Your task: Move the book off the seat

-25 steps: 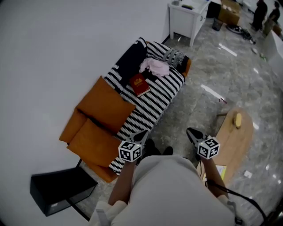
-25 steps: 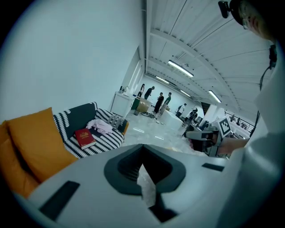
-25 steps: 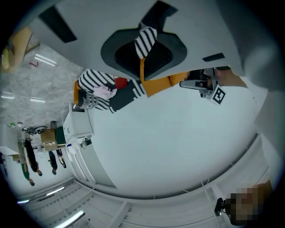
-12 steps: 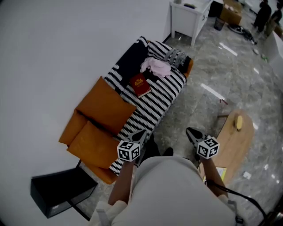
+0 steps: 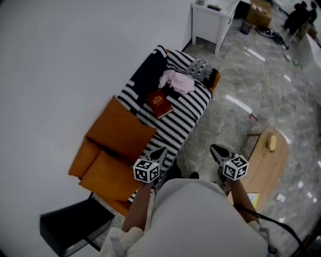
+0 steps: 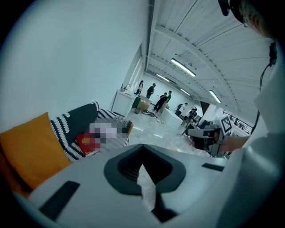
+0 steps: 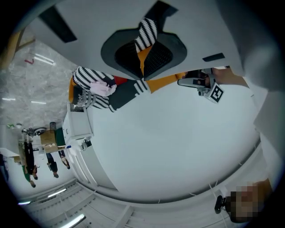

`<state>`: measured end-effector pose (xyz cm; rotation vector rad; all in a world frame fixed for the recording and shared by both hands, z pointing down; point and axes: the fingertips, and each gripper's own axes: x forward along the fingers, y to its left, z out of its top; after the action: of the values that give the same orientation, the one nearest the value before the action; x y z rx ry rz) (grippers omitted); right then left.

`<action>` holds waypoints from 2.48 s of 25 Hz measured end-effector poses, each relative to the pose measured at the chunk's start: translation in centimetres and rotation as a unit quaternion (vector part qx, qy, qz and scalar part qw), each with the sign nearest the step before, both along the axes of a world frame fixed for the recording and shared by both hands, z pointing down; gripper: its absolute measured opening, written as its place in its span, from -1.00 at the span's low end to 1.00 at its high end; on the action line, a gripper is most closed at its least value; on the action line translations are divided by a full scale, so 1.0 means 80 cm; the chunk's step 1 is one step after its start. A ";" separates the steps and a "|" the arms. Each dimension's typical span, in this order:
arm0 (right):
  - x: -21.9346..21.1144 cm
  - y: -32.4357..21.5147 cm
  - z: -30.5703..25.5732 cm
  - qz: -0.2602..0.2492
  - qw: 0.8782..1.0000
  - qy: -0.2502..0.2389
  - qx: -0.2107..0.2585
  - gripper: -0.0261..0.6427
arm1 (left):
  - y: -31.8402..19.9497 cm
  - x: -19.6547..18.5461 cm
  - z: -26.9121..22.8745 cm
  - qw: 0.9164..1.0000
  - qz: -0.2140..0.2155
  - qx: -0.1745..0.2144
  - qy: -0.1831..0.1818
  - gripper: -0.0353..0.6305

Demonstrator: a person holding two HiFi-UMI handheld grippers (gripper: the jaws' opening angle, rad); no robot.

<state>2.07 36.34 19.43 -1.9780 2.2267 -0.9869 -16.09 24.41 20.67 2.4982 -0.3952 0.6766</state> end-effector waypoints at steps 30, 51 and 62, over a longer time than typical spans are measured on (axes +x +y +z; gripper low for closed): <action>-0.067 -0.183 0.012 -0.042 0.996 0.060 -0.054 -0.77 | -0.168 -0.045 0.036 0.999 0.019 -0.026 -0.002 -0.89; 0.013 -0.346 0.075 -0.162 0.984 0.014 -0.071 -0.77 | -0.248 0.025 0.078 0.997 -0.068 -0.031 -0.031 -0.89; 0.053 -0.419 0.165 -0.209 0.971 -0.010 -0.116 -0.77 | -0.314 0.057 0.147 0.991 -0.110 -0.041 -0.068 -0.89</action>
<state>6.33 2.81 32.66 -1.5811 2.6909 -1.3535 -11.53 -0.73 32.44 2.2955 -0.6672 0.7583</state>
